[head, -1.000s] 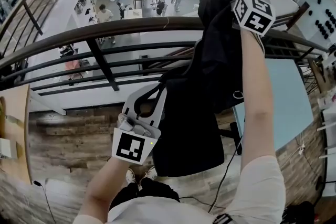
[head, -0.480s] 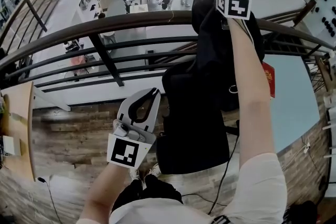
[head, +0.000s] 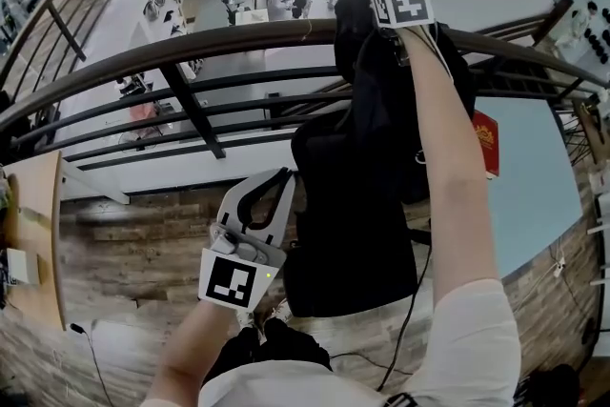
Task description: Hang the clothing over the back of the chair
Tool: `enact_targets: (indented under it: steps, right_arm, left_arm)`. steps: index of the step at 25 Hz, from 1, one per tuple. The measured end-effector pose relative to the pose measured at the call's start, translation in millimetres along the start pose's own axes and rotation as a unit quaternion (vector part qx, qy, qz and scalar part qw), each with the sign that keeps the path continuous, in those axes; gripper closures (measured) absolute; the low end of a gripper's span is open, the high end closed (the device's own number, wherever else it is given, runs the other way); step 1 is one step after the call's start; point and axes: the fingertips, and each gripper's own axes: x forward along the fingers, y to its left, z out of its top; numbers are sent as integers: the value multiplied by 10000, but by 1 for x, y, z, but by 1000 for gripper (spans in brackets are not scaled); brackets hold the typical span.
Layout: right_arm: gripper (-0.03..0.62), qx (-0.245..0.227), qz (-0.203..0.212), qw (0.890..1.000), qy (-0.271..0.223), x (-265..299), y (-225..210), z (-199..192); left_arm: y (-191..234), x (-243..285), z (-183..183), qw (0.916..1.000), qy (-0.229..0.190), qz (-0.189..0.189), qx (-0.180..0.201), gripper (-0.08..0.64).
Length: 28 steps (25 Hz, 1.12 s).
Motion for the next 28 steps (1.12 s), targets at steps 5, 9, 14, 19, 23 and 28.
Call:
enact_targets:
  steps: [5,9,14,19,23,28]
  right_arm:
    - [557,-165,-359,9992,-1,-1,-10,7]
    - [561,318,-498,9951,-788,-6,-23,48]
    - [569,365,-802,9783,-1875,-23,-48,114]
    - [569,-874,-24,9962,0,42,6,33]
    - [568,-1184,165,9899,759,59,19,-23]
    - [458,-906,531,9917,745,51,15,-10]
  left_arm:
    - [-1,-5,0,10000,33,74,2,525]
    - [10,-9,-3,9995,54,299,-13,525]
    - [25,-12,-13,9986,131,507,-93,526]
    - [24,-3,-23,9985,145,503,-175,525]
    - [22,2,-28,9984,236,443,-259,525]
    - [21,7,-31,9983,241,411,-327,525]
